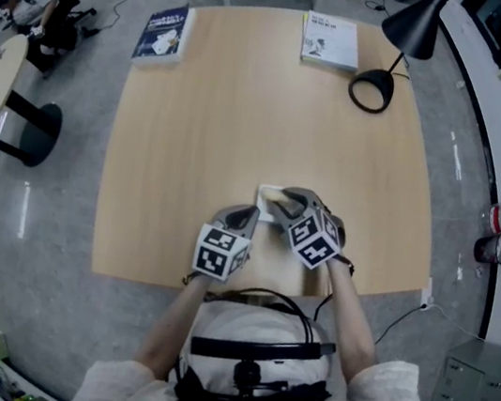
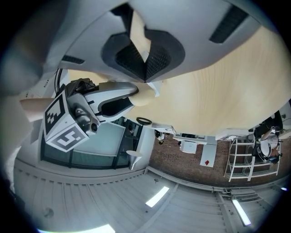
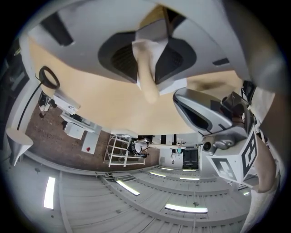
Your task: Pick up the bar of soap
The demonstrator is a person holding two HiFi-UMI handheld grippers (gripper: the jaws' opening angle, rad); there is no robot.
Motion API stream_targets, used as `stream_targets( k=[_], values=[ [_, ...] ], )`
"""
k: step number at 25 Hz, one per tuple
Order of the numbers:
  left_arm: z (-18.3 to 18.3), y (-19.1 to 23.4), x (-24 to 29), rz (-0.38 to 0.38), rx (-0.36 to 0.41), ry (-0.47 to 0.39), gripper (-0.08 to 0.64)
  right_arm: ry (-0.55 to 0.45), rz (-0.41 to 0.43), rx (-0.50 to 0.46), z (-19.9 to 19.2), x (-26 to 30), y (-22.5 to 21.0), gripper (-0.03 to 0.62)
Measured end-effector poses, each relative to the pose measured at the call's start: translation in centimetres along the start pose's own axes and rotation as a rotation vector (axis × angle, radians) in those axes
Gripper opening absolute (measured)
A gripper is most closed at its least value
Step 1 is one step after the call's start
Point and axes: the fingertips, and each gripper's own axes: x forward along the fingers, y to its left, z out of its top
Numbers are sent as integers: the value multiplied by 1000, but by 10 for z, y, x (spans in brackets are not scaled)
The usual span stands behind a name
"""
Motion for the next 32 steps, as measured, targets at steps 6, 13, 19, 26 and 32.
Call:
stream_targets(
  k=[6,13,19,26,32],
  values=[
    [-1,1,0,-2,-2,5,5,48,-7,-28,-5,9,2,133],
    [0,2,0,0,-8,0,5,55,-6,-63,-4,12,4,121],
    [1,1,0,8,-14,-3,5,29,1,-20,0,7,3,113],
    [-2,5,1,19,-36,-14,5,-60,-3,154,10,-5,-5,112],
    [12,12,-9,88,-62,-78,5,-196,-41,305,26,-36,-18,112]
  ],
)
